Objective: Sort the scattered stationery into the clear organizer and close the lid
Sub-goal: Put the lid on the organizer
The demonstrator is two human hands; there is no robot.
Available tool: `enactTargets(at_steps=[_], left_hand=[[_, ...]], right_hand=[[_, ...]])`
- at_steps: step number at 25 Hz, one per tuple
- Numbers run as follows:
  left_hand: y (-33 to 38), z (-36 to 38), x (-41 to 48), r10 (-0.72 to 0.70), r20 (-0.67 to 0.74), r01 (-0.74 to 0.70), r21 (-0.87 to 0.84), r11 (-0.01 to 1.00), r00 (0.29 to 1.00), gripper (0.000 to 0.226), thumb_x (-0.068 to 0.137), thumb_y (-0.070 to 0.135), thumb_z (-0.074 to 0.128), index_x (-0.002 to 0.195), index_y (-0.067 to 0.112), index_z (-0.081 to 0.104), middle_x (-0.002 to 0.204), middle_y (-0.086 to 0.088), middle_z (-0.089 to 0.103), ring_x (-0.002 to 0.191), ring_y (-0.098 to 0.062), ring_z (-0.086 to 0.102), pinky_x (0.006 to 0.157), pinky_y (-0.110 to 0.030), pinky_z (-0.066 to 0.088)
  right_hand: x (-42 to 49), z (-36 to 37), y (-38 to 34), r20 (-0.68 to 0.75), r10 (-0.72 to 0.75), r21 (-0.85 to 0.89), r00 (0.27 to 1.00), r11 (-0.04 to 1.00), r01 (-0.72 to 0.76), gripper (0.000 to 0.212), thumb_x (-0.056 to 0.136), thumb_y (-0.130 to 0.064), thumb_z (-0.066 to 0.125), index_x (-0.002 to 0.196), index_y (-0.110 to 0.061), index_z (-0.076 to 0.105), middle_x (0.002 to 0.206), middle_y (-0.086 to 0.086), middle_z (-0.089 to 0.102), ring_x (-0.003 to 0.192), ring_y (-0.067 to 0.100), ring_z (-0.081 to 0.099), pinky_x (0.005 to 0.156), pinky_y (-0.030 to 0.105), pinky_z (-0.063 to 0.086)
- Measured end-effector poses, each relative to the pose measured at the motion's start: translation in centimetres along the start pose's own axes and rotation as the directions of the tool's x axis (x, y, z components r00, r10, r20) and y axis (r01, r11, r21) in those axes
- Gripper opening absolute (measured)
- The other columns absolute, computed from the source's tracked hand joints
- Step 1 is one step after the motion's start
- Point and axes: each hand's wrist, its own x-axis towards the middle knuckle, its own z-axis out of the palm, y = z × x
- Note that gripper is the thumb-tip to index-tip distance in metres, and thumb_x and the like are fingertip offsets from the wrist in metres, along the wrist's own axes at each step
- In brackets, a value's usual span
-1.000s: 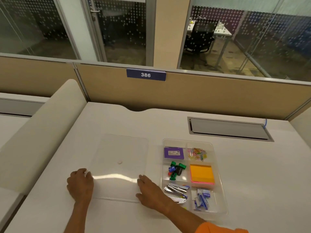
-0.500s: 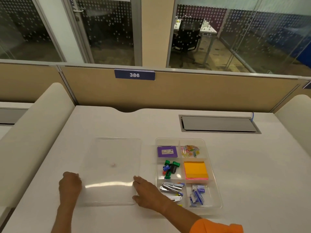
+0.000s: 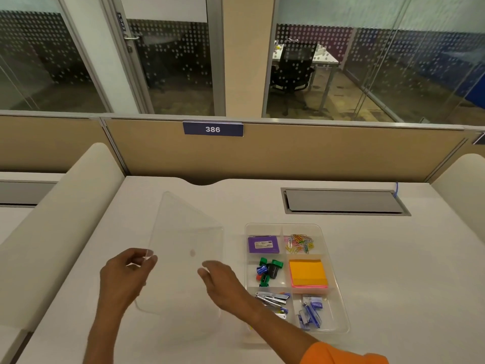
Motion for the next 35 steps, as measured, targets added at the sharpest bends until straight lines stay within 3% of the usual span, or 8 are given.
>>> enactTargets(at_steps=[6,9,15,20,24,29,32,35], left_hand=[[5.4,4.0,-3.3,0.150,0.020,-0.149,-0.062,0.987,0.988,0.014,0.074,0.015,0.076,0.077,0.028,0.071,0.065,0.005,0.068,0.046,-0.015,0.062,0.050,-0.026,0.054],[8.3,5.8,-4.5,0.262,-0.029,-0.262,-0.004,0.965,0.965,0.010,0.073,0.017,0.077,0.073,0.024,0.069,0.061,0.012,0.066,0.061,-0.002,0.063,0.058,-0.015,0.043],[10.4,8.5,-6.7,0.382,0.120,-0.389,0.042,0.920,0.916,0.018,0.078,0.038,0.077,0.092,0.033,0.066,0.070,0.015,0.064,0.061,-0.010,0.060,0.061,-0.010,0.042],[6.9,10.0,-5.1,0.343,0.072,-0.337,-0.085,0.938,0.936,0.007,0.089,0.038,0.064,0.096,0.038,0.068,0.101,0.015,0.067,0.091,-0.002,0.062,0.071,-0.017,0.052],[0.6,12.9,-3.9,0.027,0.167,-0.051,0.141,0.989,0.986,0.046,0.100,0.034,0.048,0.139,0.010,0.048,0.142,-0.013,0.052,0.130,-0.029,0.049,0.110,-0.043,0.038],[-2.1,16.4,-5.1,-0.143,0.374,0.278,-0.337,0.899,0.916,0.037,0.099,0.015,0.052,0.136,0.005,0.052,0.127,-0.014,0.065,0.109,-0.024,0.066,0.100,-0.042,0.050],[-1.2,18.4,-6.5,-0.065,0.378,0.187,-0.296,0.937,0.923,0.038,0.099,0.019,0.054,0.136,0.011,0.054,0.129,-0.006,0.065,0.116,-0.019,0.063,0.105,-0.040,0.047],[-0.6,20.3,-7.8,-0.008,0.334,0.063,-0.155,0.986,0.943,0.037,0.102,0.019,0.047,0.138,0.013,0.052,0.138,-0.004,0.057,0.130,-0.022,0.052,0.113,-0.039,0.038]], right_hand=[[2.7,-5.3,-7.3,-0.227,0.132,0.241,0.965,0.968,-0.075,0.068,0.090,-0.069,0.037,0.087,-0.007,0.065,0.077,0.006,0.068,0.069,0.018,0.066,0.067,0.037,0.059],[3.8,-8.3,-8.6,-0.238,0.155,0.175,0.959,0.978,-0.114,0.055,0.087,-0.061,0.055,0.059,-0.014,0.052,0.052,0.000,0.054,0.044,0.012,0.056,0.040,0.020,0.043],[3.2,-13.0,-6.7,-0.321,0.184,0.076,0.929,0.983,-0.168,0.041,0.085,-0.016,0.066,0.056,-0.018,0.037,0.054,-0.003,0.039,0.044,0.008,0.039,0.038,0.012,0.025],[0.1,-16.4,-1.6,-0.261,0.290,0.263,0.921,0.939,-0.221,0.030,0.088,-0.020,0.064,0.069,0.003,0.060,0.066,0.009,0.070,0.059,0.023,0.070,0.058,0.028,0.058],[-3.1,-18.0,4.6,-0.179,0.387,0.495,0.904,0.830,-0.257,0.031,0.091,-0.023,0.065,0.081,0.006,0.070,0.072,0.015,0.074,0.064,0.027,0.073,0.068,0.038,0.063],[-6.4,-18.3,11.4,-0.181,0.509,0.615,0.841,0.726,-0.307,0.027,0.094,-0.019,0.062,0.083,0.005,0.070,0.069,0.015,0.071,0.060,0.029,0.070,0.066,0.041,0.062],[-7.8,-17.9,14.1,-0.285,0.571,0.606,0.770,0.730,-0.317,0.027,0.096,-0.016,0.058,0.077,0.002,0.067,0.065,0.013,0.068,0.052,0.023,0.066,0.050,0.026,0.056],[-8.5,-16.8,16.3,-0.452,0.512,0.323,0.730,0.857,-0.401,0.043,0.100,-0.021,0.051,0.060,-0.005,0.050,0.060,0.015,0.060,0.052,0.021,0.055,0.053,0.029,0.047]])
